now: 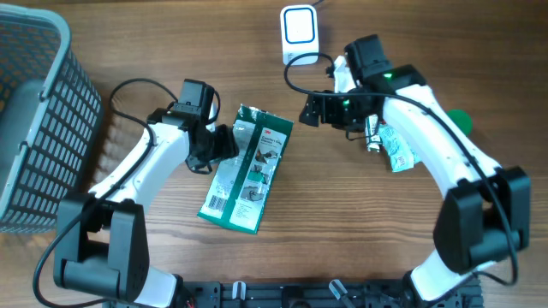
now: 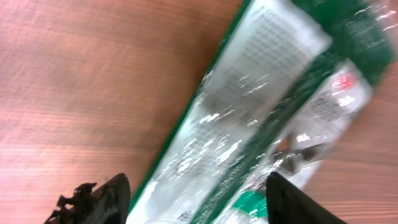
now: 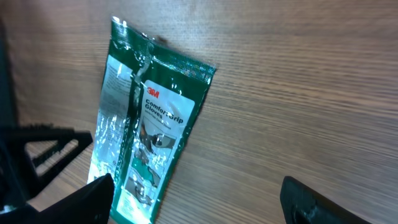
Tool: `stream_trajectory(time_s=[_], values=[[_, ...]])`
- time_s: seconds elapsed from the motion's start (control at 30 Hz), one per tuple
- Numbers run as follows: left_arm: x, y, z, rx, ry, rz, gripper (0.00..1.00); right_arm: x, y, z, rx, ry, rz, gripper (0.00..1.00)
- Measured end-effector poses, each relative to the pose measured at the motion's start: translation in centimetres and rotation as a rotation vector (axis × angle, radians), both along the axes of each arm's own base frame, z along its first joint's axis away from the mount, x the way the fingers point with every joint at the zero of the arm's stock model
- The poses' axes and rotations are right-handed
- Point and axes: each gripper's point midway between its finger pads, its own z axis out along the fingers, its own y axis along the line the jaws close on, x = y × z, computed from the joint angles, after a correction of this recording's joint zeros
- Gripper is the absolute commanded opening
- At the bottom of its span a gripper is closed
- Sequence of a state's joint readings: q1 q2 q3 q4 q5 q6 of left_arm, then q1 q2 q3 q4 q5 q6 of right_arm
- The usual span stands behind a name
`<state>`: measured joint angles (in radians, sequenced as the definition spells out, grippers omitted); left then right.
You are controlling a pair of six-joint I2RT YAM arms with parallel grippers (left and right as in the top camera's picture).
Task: Scan the item barcode
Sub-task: 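Move the right gripper back and grasp the gloves pack top edge, then lift the gloves pack with the right gripper as the left releases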
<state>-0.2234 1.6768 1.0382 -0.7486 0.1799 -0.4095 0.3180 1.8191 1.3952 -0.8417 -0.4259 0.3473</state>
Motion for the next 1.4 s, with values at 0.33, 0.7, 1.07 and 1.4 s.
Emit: stream_trajectory(time_s=[0.33, 0.7, 1.07, 1.4], values=[[-2.3, 1.0, -3.8, 0.046, 0.073, 0.012, 0.5, 0.1, 3.1, -6.0, -0.015, 0.096, 0.003, 0.85], [-2.1, 1.4, -4.0, 0.066, 0.064, 0.022, 0.43, -0.3, 7.9, -8.8, 0.063, 0.13, 0.027, 0.85], [-2.1, 1.6, -4.0, 0.076, 0.062, 0.023, 0.43, -4.4, 17.8, -8.7, 0.27, 0.153, 0.205, 0.36], [-1.7, 1.5, -4.0, 0.072, 0.047, 0.014, 0.54, -5.6, 17.7, -9.6, 0.34, 0.224, 0.252, 0.18]])
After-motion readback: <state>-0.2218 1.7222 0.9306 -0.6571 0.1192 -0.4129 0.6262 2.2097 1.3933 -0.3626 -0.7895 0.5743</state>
